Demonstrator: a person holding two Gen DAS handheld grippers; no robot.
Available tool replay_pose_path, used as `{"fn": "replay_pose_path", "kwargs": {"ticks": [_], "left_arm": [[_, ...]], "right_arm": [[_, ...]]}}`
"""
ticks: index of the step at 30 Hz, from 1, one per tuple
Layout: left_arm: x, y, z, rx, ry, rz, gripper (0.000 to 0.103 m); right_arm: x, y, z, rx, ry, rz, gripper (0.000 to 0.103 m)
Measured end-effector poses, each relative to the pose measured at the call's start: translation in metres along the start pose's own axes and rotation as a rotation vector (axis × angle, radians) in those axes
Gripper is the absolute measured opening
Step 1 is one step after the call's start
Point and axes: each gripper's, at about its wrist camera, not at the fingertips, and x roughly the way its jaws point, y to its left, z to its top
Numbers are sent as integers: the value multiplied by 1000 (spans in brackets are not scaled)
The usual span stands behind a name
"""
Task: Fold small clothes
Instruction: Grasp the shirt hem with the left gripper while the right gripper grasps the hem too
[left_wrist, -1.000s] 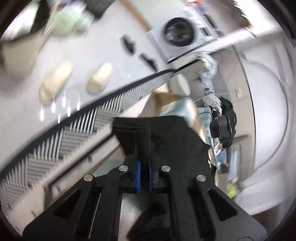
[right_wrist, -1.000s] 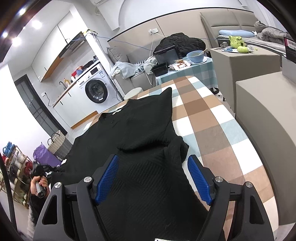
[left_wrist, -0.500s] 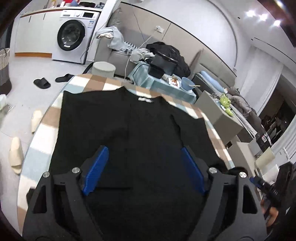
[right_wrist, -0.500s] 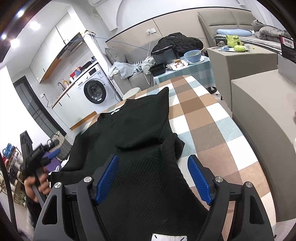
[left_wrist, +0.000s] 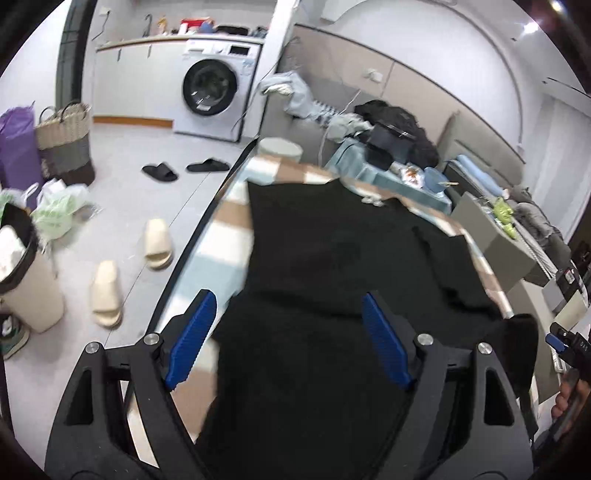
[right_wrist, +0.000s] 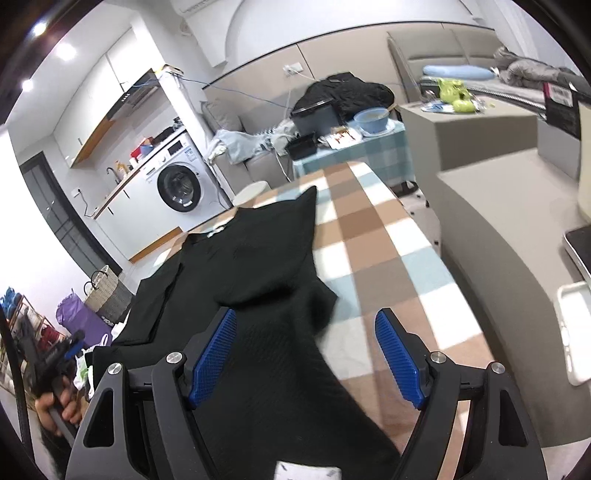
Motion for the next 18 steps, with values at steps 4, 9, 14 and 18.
{"fn": "replay_pose_path", "kwargs": {"ticks": [4,9,14,18], "left_arm": [[-1,28,-23,-45,52,33,78],[14,39,-41,-48,112,64,78],[34,42,-51,-42,168,70,78],[50,39,-56,-39,214,73,77]], "right_arm": [[29,-1,-13,-20,146,15,51],[51,5,-14,-50,119,-12,9],[62,-17,-4,31,164,-57,26],[53,-18,-23,1,188,25,54]]}}
